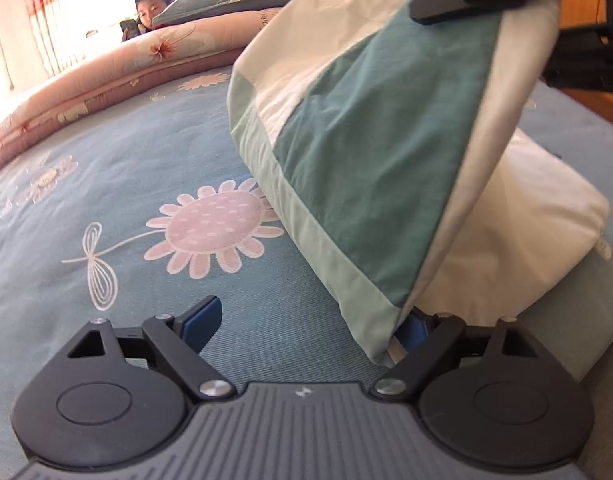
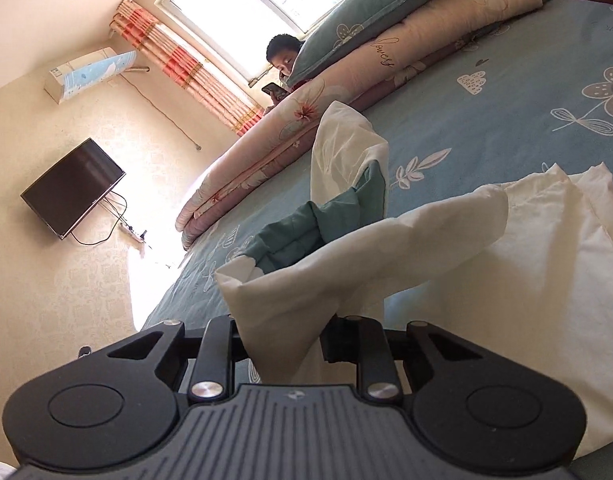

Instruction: Fold clothes

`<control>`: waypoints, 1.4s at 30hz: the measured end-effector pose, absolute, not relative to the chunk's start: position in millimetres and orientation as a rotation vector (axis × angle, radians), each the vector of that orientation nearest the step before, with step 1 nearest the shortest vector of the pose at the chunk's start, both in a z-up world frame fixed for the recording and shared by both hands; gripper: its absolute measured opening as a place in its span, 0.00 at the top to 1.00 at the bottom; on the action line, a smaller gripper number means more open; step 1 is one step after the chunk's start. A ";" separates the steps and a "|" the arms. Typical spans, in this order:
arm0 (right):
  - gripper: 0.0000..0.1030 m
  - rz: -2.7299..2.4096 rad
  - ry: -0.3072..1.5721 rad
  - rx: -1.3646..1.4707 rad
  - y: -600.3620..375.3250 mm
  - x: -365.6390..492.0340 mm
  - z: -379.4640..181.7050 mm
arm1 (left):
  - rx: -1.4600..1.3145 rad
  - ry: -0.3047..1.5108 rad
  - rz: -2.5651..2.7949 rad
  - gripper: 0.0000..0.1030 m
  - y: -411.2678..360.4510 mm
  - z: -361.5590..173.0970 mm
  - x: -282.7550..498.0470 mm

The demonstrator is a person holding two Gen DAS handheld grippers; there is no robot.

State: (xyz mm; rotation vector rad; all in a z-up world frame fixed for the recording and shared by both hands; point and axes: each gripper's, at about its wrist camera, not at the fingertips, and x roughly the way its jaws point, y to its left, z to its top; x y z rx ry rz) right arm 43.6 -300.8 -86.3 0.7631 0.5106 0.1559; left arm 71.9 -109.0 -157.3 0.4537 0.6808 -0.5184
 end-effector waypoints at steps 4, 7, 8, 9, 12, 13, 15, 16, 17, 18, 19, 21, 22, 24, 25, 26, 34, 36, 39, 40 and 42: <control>0.79 0.137 0.531 0.786 -300.3 41.0 -103.4 | 0.548 0.636 -0.507 0.15 -109.8 -163.3 63.9; 0.71 0.142 0.540 0.817 -305.3 39.3 -109.8 | 0.485 0.655 -0.573 0.27 -99.9 -155.4 67.5; 0.67 0.148 0.542 0.838 -308.7 39.7 -110.9 | 0.487 0.641 -0.586 0.27 -98.7 -153.1 67.4; 0.60 0.149 0.543 0.859 -312.0 40.6 -112.0 | 0.504 0.622 -0.597 0.27 -100.5 -152.7 66.6; 0.38 0.126 0.547 0.919 -319.2 47.7 -116.9 | 0.544 0.585 -0.630 0.31 -107.7 -153.5 65.8; 0.36 0.127 0.549 0.937 -320.3 50.7 -119.4 | 0.555 0.580 -0.646 0.33 -111.0 -154.1 65.4; 0.46 0.128 0.542 0.946 -320.3 52.7 -121.9 | 0.567 0.577 -0.669 0.37 -115.9 -153.7 63.6; 0.66 0.124 0.532 0.918 -319.1 49.4 -119.4 | 0.551 0.588 -0.699 0.37 -115.7 -150.5 62.8; 0.69 0.121 0.524 0.875 -317.4 44.2 -115.2 | 0.532 0.599 -0.730 0.35 -114.8 -146.7 62.3; 0.71 0.118 0.517 0.833 -315.7 39.0 -111.0 | 0.498 0.616 -0.765 0.32 -111.3 -140.8 63.3; 0.73 0.116 0.512 0.789 -314.5 33.2 -106.8 | 0.457 0.636 -0.805 0.32 -106.8 -134.6 65.1; 0.74 0.113 0.516 0.705 -314.4 20.5 -100.0 | 0.310 0.697 -0.916 0.31 -90.6 -119.2 75.0; 0.75 0.105 0.526 0.684 -316.5 15.5 -100.2 | 0.204 0.726 -0.983 0.29 -79.5 -112.2 83.4; 0.77 0.087 0.538 0.694 -324.7 6.1 -106.6 | 0.025 0.747 -1.014 0.24 -61.9 -102.2 103.4; 0.78 0.078 0.541 0.714 -330.2 1.0 -112.0 | -0.025 0.747 -0.975 0.23 -58.4 -100.2 114.9; 0.78 0.066 0.543 0.739 -336.4 -4.8 -118.7 | -0.075 0.746 -0.936 0.24 -54.9 -98.1 126.3; 0.50 -0.013 0.584 0.925 -367.2 -32.0 -165.3 | -0.186 0.922 -0.880 0.23 -93.9 -149.2 190.8; 0.43 -0.066 0.563 0.870 -375.7 -38.1 -155.9 | -0.201 0.920 -0.890 0.20 -98.7 -153.3 189.3; 0.42 -0.130 0.516 0.792 -392.6 -39.3 -138.1 | -0.172 0.911 -0.902 0.19 -99.5 -152.9 187.8; 0.42 -0.137 0.503 0.774 -399.9 -34.0 -132.0 | -0.175 0.913 -0.906 0.19 -97.9 -153.6 188.3; 0.42 -0.099 0.489 0.771 -413.4 -12.5 -125.5 | -0.183 0.919 -0.911 0.19 -94.9 -154.3 189.0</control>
